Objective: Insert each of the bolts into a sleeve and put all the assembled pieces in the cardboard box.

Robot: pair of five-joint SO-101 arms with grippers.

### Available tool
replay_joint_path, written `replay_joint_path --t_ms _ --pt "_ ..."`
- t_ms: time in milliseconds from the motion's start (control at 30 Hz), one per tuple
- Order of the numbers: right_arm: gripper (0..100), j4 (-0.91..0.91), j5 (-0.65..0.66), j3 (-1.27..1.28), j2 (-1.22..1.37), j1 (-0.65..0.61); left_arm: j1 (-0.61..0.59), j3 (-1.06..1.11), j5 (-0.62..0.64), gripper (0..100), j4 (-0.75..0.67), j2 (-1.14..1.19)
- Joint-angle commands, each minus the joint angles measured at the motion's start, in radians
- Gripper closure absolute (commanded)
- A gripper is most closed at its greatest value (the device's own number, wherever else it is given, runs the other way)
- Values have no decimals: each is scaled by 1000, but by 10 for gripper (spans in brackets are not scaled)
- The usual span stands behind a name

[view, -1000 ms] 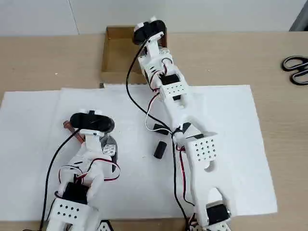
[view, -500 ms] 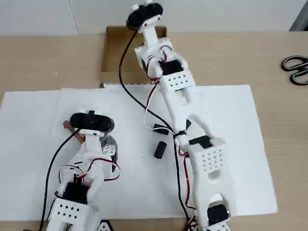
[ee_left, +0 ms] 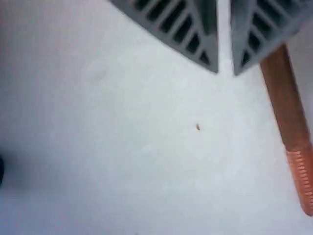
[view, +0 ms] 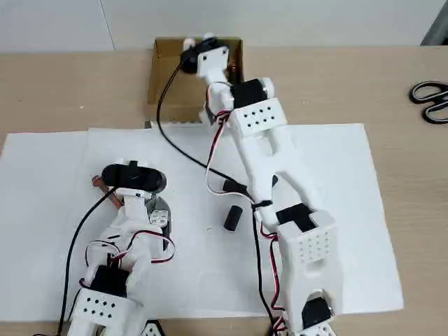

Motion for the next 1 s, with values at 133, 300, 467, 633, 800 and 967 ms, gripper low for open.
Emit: replay_joint_path --t_ms 133,300,467,633,800,967 --pt "894 165 51 -49 -74 -21 6 -4 5 994 -18 -6" --pt "891 173 238 -46 -76 -24 6 -4 5 994 -18 -6" --pt "890 186 264 -28 -76 -25 6 -4 5 994 -18 -6" --pt "890 188 347 115 -79 -27 6 -4 5 994 -18 -6" --pt "890 186 362 239 -177 -45 6 -4 6 994 -18 -6" --pt "890 179 414 390 -260 -73 6 -4 6 994 -18 -6"
